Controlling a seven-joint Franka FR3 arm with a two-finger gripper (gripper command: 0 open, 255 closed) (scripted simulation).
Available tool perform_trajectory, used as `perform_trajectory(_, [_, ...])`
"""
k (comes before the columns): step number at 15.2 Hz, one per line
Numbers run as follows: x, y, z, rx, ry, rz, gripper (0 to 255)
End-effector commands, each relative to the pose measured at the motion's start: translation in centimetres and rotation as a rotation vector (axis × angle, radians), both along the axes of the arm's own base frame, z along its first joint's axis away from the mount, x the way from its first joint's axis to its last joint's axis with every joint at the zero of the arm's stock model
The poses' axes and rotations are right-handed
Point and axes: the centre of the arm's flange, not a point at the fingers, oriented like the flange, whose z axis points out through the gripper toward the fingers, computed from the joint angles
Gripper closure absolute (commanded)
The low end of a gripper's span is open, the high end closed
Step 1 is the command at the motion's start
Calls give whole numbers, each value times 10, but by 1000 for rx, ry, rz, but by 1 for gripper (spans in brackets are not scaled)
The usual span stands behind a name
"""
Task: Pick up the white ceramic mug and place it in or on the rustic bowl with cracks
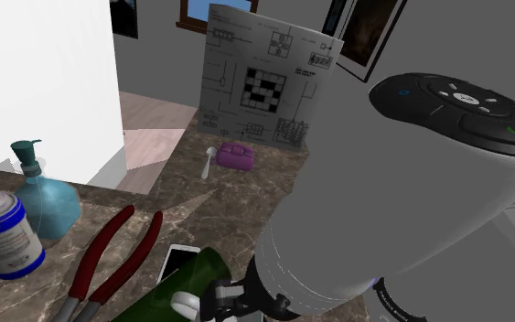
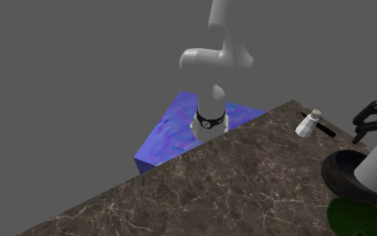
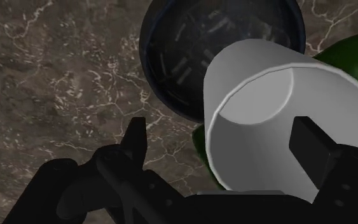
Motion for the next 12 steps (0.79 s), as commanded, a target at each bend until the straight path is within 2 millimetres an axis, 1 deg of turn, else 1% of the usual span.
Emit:
perform_trajectory(1, [-2, 1, 13, 0, 0, 0, 0])
perform_trajectory(4, [-8, 2, 49, 0, 0, 0, 0])
perform_trajectory(12, [-8, 2, 49, 0, 0, 0, 0])
